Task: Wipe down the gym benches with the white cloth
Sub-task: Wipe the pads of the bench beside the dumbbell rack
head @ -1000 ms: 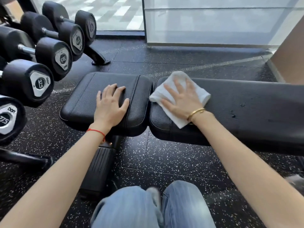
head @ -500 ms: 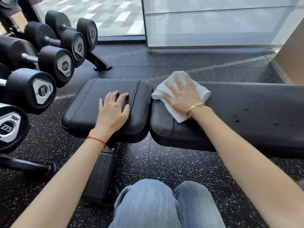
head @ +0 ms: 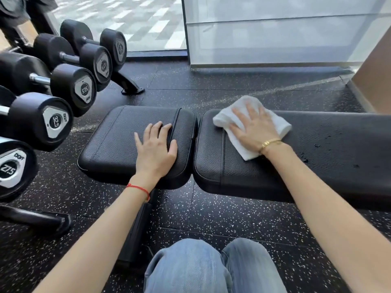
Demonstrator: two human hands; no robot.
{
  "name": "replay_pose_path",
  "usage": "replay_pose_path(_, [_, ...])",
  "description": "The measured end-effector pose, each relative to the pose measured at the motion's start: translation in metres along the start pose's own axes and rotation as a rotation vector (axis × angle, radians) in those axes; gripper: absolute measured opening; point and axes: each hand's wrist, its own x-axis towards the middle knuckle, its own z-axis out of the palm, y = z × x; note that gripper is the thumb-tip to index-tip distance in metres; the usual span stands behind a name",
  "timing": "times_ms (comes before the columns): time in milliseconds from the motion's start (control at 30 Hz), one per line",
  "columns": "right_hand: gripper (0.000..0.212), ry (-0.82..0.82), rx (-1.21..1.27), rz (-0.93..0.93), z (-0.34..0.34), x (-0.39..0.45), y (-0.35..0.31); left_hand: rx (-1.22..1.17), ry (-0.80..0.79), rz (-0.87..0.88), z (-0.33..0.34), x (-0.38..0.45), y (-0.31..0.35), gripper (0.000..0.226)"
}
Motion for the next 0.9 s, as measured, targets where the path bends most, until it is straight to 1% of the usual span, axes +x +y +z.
replay_pose_path(33, [0.066, -0.021, -0.015, -0.002, 0.003, 0.013, -0.009, -0.004, 0.009, -0.002, 0.0, 0.0, 0.0, 0.061])
replay_pose_path(100, [0.069, -0.006, -0.058, -0.097, 0.009, 0.017, -0.03, -0.009, 0.024, 0.002, -0.002, 0.0, -0.002, 0.06])
replay_pose_path(167, [0.076, 0.005, -0.068, -0.205, 0.016, -0.009, -0.045, -0.01, 0.03, 0.01, -0.003, 0.001, -0.004, 0.059])
replay_pose_path(233, [0.082, 0.0, -0.042, -0.271, 0.018, -0.05, -0.043, -0.013, 0.032, 0.021, -0.002, 0.0, -0.005, 0.058])
replay_pose_path(300, [0.077, 0.058, -0.008, -0.294, 0.016, -0.083, -0.022, -0.012, 0.03, 0.033, -0.001, -0.001, -0.006, 0.057])
replay_pose_path(400, [0.063, 0.209, -0.068, -0.282, 0.009, -0.096, 0.028, -0.015, 0.033, 0.048, -0.002, -0.004, -0.004, 0.055])
replay_pose_path(433, [0.06, 0.226, -0.071, -0.218, 0.004, -0.088, 0.043, -0.013, 0.045, 0.066, -0.003, -0.005, -0.002, 0.054])
replay_pose_path(467, [0.06, 0.178, -0.048, -0.108, -0.002, -0.077, 0.051, -0.013, 0.062, 0.093, -0.004, -0.007, 0.002, 0.053])
replay_pose_path(500, [0.062, 0.095, -0.025, -0.004, -0.005, -0.063, 0.054, -0.022, 0.077, 0.12, -0.005, -0.008, 0.008, 0.052])
replay_pose_path(533, [0.064, 0.048, -0.02, 0.052, -0.005, -0.051, 0.05, -0.038, 0.084, 0.146, -0.006, -0.01, 0.015, 0.052])
replay_pose_path(600, [0.073, 0.021, -0.052, 0.016, 0.0, -0.036, 0.027, -0.062, 0.07, 0.196, -0.006, -0.013, 0.03, 0.052])
replay_pose_path(667, [0.087, 0.041, -0.072, -0.103, 0.008, -0.045, 0.001, -0.048, 0.036, 0.237, -0.001, -0.015, 0.039, 0.053])
replay_pose_path(700, [0.089, 0.05, -0.077, -0.161, 0.014, -0.06, -0.005, -0.025, 0.026, 0.255, 0.003, -0.015, 0.039, 0.053])
replay_pose_path(767, [0.08, 0.075, -0.04, -0.229, 0.02, -0.095, 0.001, 0.022, 0.025, 0.278, 0.008, -0.015, 0.036, 0.052])
replay_pose_path(800, [0.074, 0.093, -0.027, -0.225, 0.021, -0.108, 0.015, 0.031, 0.026, 0.283, 0.009, -0.014, 0.034, 0.052])
replay_pose_path(900, [0.068, 0.154, -0.072, -0.113, 0.014, -0.111, 0.067, 0.025, 0.031, 0.282, 0.01, -0.015, 0.034, 0.051])
